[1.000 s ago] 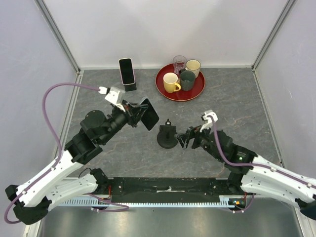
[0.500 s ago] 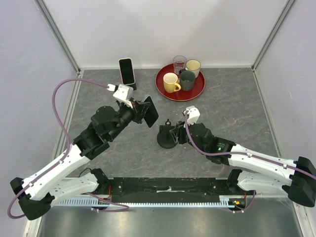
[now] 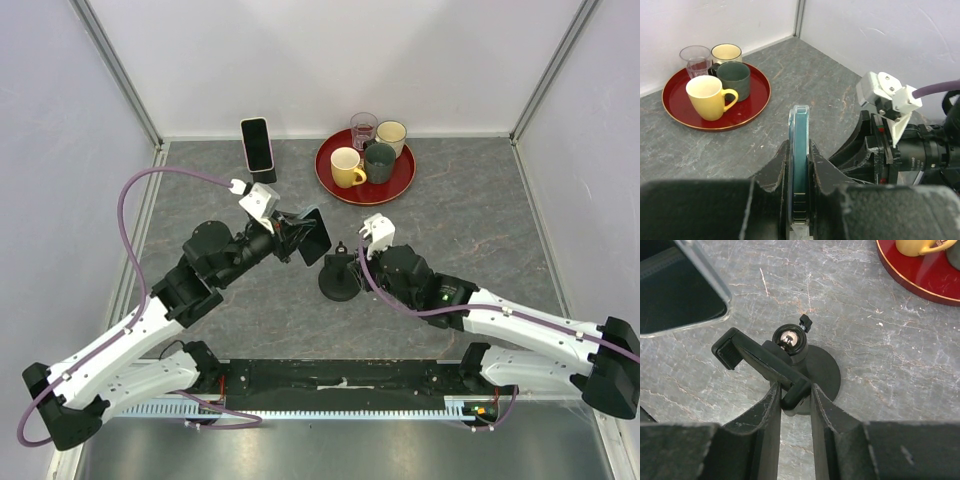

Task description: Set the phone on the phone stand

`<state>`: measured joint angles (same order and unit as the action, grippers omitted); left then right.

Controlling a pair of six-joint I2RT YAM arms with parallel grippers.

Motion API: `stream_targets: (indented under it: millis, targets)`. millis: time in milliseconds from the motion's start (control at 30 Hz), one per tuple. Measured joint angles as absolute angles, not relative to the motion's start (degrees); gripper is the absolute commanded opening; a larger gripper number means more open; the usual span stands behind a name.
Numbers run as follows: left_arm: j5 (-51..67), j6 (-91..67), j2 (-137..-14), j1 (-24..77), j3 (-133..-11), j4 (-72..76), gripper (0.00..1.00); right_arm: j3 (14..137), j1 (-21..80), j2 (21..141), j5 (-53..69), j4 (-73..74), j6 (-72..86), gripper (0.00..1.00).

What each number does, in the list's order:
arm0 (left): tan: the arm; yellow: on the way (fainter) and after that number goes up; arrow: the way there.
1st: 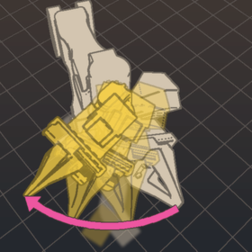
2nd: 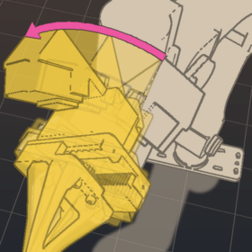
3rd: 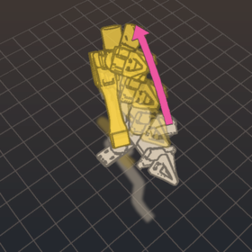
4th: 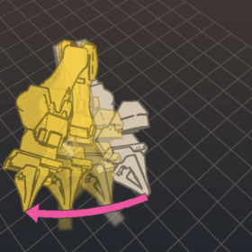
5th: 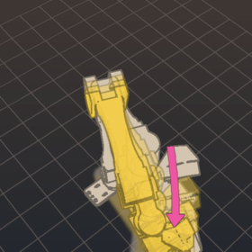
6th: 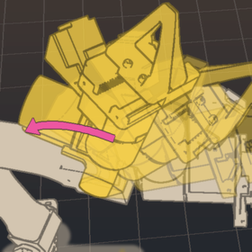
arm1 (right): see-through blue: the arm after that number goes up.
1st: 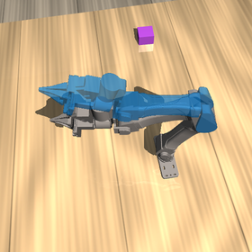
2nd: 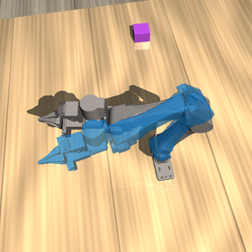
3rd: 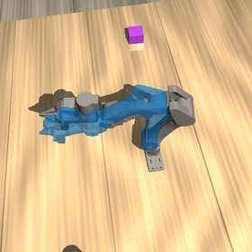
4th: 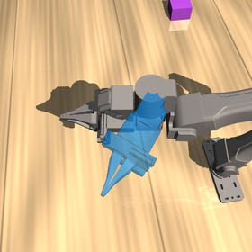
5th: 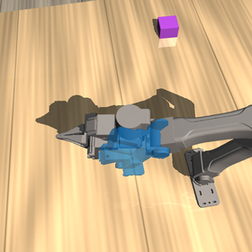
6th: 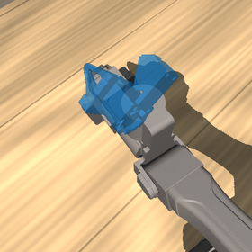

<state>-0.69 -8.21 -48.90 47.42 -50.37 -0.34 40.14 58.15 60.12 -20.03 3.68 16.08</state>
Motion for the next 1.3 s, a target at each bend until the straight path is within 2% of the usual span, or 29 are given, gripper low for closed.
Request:
stream_targets:
  millis: [567, 633, 733, 767, 800, 900, 967, 1067, 1200, 1300]
  targets:
    - [15.49, -11.73, -47.57, 38.33, -46.44, 8.14, 0.02, 47.62, 40.12, 63.20, 12.75, 14.63, -1.85, 0.01]
    - [17.52, -12.40, -48.01, 38.15, -46.44, 8.82, 0.02, 48.73, 38.59, 64.66, 15.42, 14.74, -2.57, 0.09]
    - [20.12, -13.15, -48.38, 38.04, -46.09, 10.48, 0.02, 50.09, 37.63, 66.54, 17.58, 14.79, -3.09, 0.15]
    - [20.93, -13.32, -48.49, 38.00, -46.02, 10.96, 0.02, 50.39, 37.58, 66.78, 17.72, 14.87, -3.01, 0.21]
    - [21.65, -13.58, -48.66, 38.00, -46.00, 11.31, 0.02, 50.57, 37.58, 66.85, 17.61, 15.14, -2.15, 0.34]
    - [23.57, -14.33, -49.34, 37.98, -45.89, 12.51, 0.02, 50.61, 37.58, 66.61, 16.62, 15.44, 1.87, 0.55]
    - [25.12, -14.83, -49.87, 37.98, -45.65, 13.56, 0.02, 50.48, 37.60, 65.69, 16.01, 15.73, 5.78, 0.60]
    - [27.24, -15.62, -50.70, 37.80, -45.56, 14.39, 0.02, 48.64, 37.65, 61.58, 14.59, 15.33, 10.07, 0.61]
    - [28.82, -16.60, -50.54, 37.06, -44.97, 15.86, 0.02, 42.68, 37.65, 52.31, 12.49, 12.56, 14.66, 0.51]
    - [28.93, -17.17, -49.65, 36.49, -43.64, 17.54, 0.02, 37.85, 38.72, 48.05, 9.50, 8.29, 16.82, 0.49]
